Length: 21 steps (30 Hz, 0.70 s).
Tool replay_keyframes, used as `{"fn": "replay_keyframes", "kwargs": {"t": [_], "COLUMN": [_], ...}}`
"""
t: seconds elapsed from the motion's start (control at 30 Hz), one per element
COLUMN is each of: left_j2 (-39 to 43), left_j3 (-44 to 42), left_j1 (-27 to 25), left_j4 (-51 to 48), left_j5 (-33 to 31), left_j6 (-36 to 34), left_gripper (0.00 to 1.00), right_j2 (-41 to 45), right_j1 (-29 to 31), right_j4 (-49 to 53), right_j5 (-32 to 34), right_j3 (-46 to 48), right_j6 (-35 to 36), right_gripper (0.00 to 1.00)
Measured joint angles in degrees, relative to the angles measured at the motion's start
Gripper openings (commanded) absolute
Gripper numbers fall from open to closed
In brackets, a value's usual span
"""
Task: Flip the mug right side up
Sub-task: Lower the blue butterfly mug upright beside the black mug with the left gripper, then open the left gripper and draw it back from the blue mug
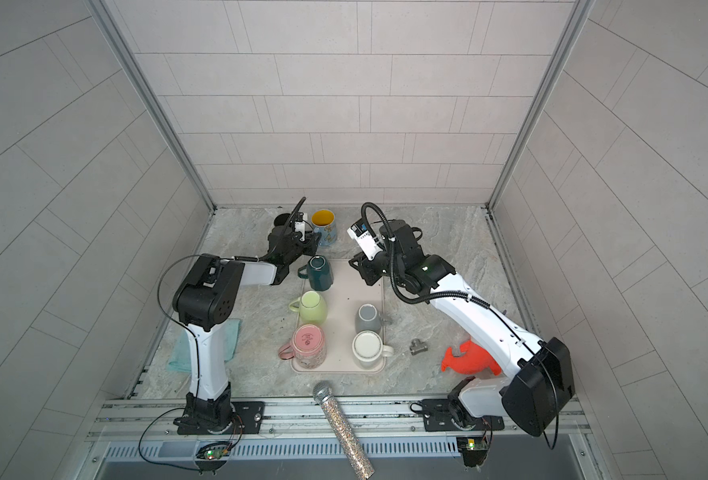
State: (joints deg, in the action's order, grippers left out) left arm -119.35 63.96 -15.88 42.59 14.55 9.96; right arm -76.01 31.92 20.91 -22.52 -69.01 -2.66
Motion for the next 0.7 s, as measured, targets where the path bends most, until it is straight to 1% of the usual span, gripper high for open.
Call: {"fn": "replay_keyframes", "kwargs": {"t": [0.23,0.47,0.6,0.7], "left_j2": [3.0,8.2,12.3,16.6], "left_j3": [-1.7,-4.2,-7.4,-9.1], "left_j1": [0.0,0.0,0.0,0.0], "left_j4": [-0.1,0.5,-0.2,-3.4], "left_j5": [-0.7,-0.5,-0.5,-0.7], "left_j6": [1.3,3.5,4.9,5.8], "left_gripper": [0.51,0.54,0.55,0.56], "right_j2": [0.8,1.7,2.6,3.1], "right_j1": [0.0,0.0,0.0,0.0], "right_j4": [-0.5,-1.1,-1.2,-1.4], "right_j5": [-0.3,-0.4,-0.4,-0.4], "right_j3": [0.5,2.3,3.1,3.3], "right_j6": [-0.7,-1.4,-1.7,-2.2], "right_gripper": [0.21,0.21,0.21,0.21]}}
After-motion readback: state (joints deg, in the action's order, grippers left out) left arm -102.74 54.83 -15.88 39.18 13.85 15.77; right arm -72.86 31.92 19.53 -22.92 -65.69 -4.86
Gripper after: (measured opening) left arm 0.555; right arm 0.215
